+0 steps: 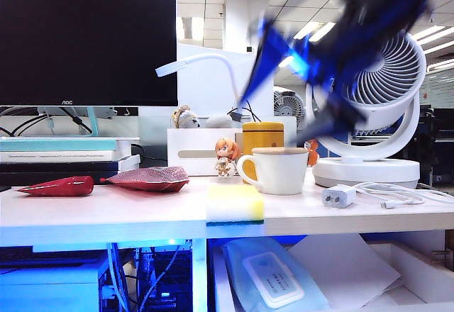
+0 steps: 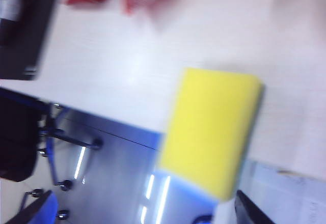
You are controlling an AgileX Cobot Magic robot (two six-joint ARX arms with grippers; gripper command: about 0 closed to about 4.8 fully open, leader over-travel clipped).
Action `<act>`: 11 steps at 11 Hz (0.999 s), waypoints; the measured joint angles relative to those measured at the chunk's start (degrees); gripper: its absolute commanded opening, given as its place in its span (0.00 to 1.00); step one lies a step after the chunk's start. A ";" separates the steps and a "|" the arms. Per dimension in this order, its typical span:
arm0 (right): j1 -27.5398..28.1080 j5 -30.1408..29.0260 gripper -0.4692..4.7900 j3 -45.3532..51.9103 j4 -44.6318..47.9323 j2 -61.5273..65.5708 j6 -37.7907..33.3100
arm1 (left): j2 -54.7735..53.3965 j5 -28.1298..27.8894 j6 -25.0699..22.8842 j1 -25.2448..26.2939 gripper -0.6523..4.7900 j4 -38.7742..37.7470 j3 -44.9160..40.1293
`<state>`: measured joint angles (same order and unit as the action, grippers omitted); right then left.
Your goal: Open the drawer, place the cleaning sponge inside, then close the drawer.
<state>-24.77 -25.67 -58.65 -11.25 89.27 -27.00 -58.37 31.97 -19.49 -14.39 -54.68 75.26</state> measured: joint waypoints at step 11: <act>0.00 6.14 1.00 -0.50 12.28 13.18 0.09 | 2.16 0.00 0.00 0.00 0.11 -0.02 1.44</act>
<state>-24.77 -19.53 -59.16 1.04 102.45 -26.92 -56.21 31.97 -19.49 -14.39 -54.70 76.71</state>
